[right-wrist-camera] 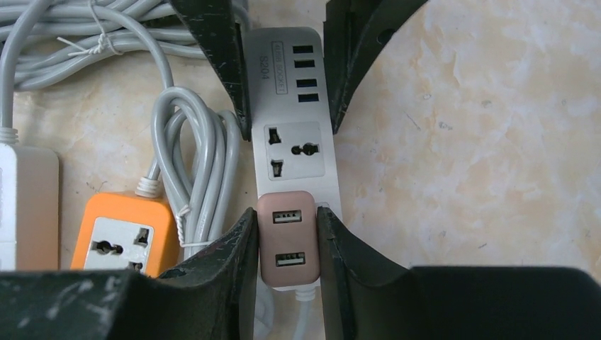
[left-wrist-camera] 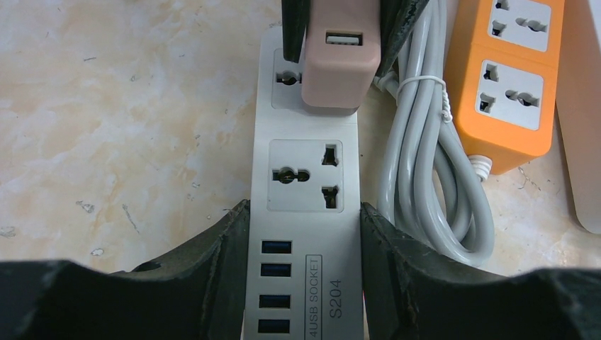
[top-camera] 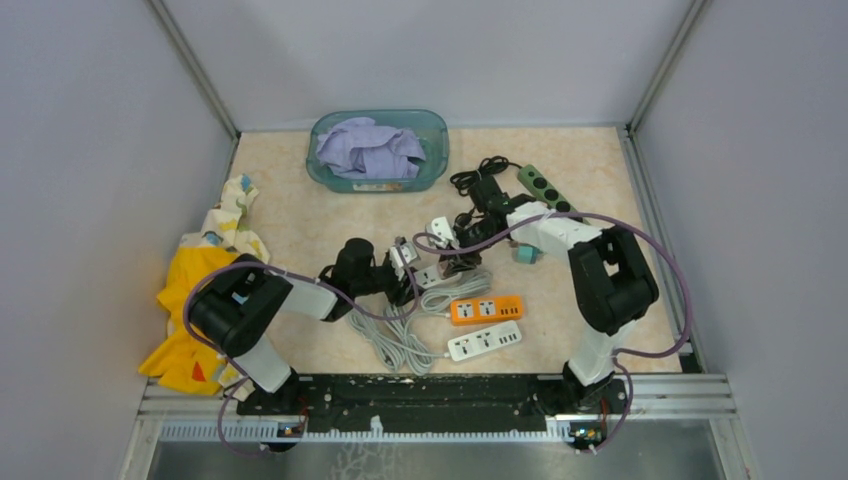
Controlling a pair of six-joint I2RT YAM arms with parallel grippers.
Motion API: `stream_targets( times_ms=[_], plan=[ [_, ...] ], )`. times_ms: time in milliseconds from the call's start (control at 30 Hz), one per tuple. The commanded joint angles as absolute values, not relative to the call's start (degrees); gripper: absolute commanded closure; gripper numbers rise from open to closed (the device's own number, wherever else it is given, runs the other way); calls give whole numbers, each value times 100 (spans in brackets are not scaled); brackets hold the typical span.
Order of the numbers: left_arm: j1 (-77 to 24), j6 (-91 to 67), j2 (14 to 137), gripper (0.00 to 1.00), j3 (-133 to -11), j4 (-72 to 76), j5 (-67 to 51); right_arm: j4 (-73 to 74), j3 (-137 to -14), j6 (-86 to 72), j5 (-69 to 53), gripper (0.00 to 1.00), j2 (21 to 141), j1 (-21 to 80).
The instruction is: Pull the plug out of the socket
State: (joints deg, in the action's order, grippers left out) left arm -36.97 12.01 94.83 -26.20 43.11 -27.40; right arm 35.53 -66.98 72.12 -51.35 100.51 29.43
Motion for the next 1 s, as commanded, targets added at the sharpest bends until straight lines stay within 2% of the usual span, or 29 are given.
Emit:
stream_targets(
  times_ms=[0, 133, 267, 500, 600, 800, 967],
  plan=[
    [-3674, 886, 9633, 99, -2624, 3765, -2601, 2412, -6640, 5764, -5805, 100, 9638, 3371],
    [-3675, 897, 9641, 100, -2612, 3749, -2581, 2061, -6667, 5234, -5528, 100, 9626, 3266],
    [-3674, 909, 9635, 100, -2613, 3712, -2534, 2337, -6733, 5439, -5715, 100, 9667, 2816],
    [-3674, 924, 9649, 100, -2666, 3642, -2488, 3909, -6821, 7447, -6232, 100, 9584, 2538],
    [-3674, 930, 9668, 100, -2699, 3580, -2487, 4131, -6792, 7795, -6428, 100, 9661, 2677],
    [-3674, 903, 9693, 100, -2715, 3519, -2448, 2529, -6589, 5973, -5796, 100, 9587, 3397],
    [-3674, 914, 9684, 100, -2713, 3454, -2391, 2295, -6775, 5307, -5859, 100, 9519, 3303]
  ],
)
